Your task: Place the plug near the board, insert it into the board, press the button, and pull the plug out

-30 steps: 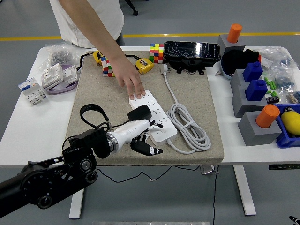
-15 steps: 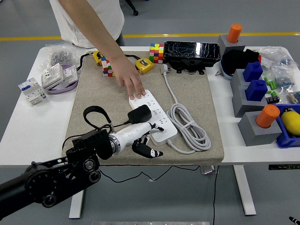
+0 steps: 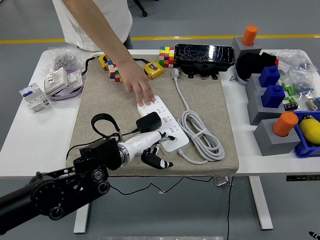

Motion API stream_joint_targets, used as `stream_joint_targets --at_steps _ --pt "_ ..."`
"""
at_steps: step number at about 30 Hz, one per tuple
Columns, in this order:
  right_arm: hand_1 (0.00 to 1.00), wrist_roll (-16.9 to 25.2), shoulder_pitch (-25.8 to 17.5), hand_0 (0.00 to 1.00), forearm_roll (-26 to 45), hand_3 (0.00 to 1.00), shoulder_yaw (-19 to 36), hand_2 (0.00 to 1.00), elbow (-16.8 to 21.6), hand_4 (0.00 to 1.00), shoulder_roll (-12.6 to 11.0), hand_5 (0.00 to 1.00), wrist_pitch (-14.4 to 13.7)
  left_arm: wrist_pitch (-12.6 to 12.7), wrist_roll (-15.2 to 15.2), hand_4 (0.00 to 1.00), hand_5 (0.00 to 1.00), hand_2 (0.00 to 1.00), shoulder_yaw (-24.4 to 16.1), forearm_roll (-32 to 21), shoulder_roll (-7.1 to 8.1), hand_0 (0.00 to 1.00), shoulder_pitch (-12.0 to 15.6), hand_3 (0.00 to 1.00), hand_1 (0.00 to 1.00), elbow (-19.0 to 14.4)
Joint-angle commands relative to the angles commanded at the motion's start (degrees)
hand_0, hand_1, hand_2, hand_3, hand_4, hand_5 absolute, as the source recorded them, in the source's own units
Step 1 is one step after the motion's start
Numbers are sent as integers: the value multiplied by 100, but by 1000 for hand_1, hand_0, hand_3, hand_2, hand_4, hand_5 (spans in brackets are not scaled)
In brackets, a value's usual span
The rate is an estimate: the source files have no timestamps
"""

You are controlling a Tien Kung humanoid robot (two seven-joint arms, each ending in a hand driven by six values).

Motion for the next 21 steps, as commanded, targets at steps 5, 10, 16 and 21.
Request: stream_joint_targets --at_steps 5,10,16,21 --pt "629 2 8 573 -5 536 24 601 6 880 9 411 1 18 -52 824 294 131 -47 9 6 77 36 874 73 -13" --pt "629 1 7 573 -10 536 34 601 3 880 11 411 -1 669 -981 821 289 164 -283 -322 32 103 116 650 59 -92" --pt "630 3 3 573 -7 536 22 601 4 880 21 410 0 1823 -2402 818 282 258 -609 -685 11 191 177 590 108 138" --pt "630 3 -1 573 -3 536 13 601 3 880 22 410 -1 2368 -2913 820 278 463 -716 -702 8 368 176 579 403 448"
